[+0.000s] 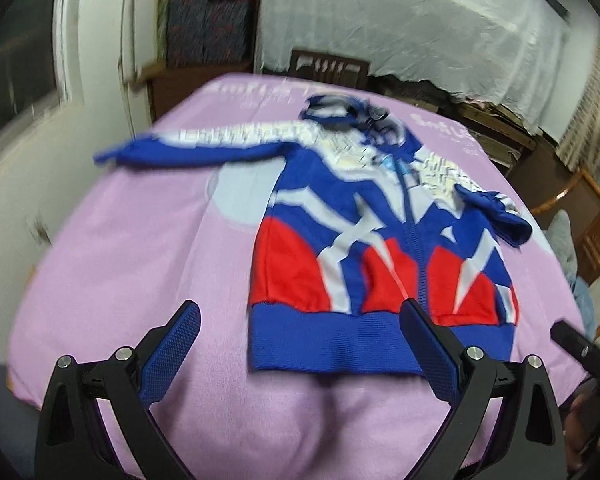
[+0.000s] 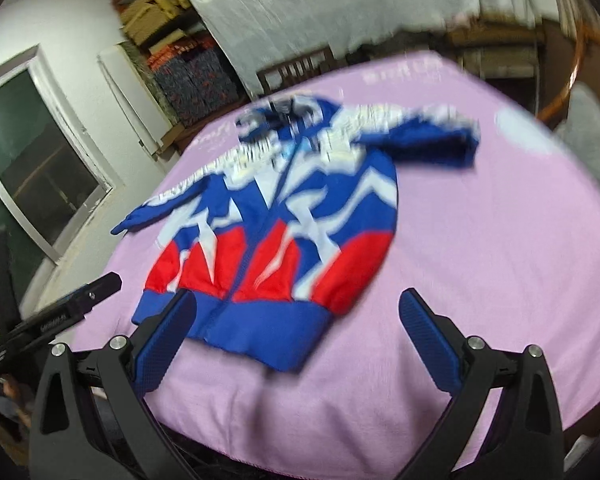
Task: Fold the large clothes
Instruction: 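Grasp the jacket hem with the left gripper while the right gripper grasps the hem too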
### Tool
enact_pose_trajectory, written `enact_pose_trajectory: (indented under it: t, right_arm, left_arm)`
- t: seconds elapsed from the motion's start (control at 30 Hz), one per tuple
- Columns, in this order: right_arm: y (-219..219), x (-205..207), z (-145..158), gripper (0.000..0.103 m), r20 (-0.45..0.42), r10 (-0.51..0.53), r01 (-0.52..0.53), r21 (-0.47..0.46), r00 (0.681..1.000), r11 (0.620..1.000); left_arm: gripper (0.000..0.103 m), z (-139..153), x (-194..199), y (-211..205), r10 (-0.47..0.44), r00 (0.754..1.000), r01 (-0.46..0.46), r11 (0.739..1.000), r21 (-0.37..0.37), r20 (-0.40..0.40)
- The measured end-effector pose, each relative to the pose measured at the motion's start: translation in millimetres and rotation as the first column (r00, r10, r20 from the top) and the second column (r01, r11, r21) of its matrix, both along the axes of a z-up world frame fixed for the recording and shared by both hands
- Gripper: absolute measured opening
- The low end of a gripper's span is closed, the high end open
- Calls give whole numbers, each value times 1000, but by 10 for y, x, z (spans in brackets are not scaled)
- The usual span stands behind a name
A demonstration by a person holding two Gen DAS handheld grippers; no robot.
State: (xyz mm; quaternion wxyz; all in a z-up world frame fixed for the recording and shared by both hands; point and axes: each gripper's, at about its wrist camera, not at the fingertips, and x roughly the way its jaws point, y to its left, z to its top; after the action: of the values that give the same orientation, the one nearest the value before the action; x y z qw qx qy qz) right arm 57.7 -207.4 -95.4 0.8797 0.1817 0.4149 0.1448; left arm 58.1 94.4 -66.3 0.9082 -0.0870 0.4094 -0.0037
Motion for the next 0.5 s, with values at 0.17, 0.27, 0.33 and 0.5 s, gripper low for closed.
enact_pose_trajectory:
  t: [0.17,0.27,0.33,0.5]
  right_arm:
    - [-66,156,-330,99,-109,30,-23,67,994,997]
    - [-15,217,-407,96,-116,41,-35,48,992,998]
    - [28,224,-384,90,-93,51,-49,25,994,998]
    - [109,374,-368,86,-107,114,-106,78,988,991]
  left_arm:
    - [99,-256,196,38,-12,998,11,1000,-1,-58]
    - [97,-414,299,46,-7,996,7,1000,3,-93]
    - [85,-502,359,33,-15,993,15,1000,-2,-117]
    - [39,-527,442,-31,-27,994,31,999,31,-104]
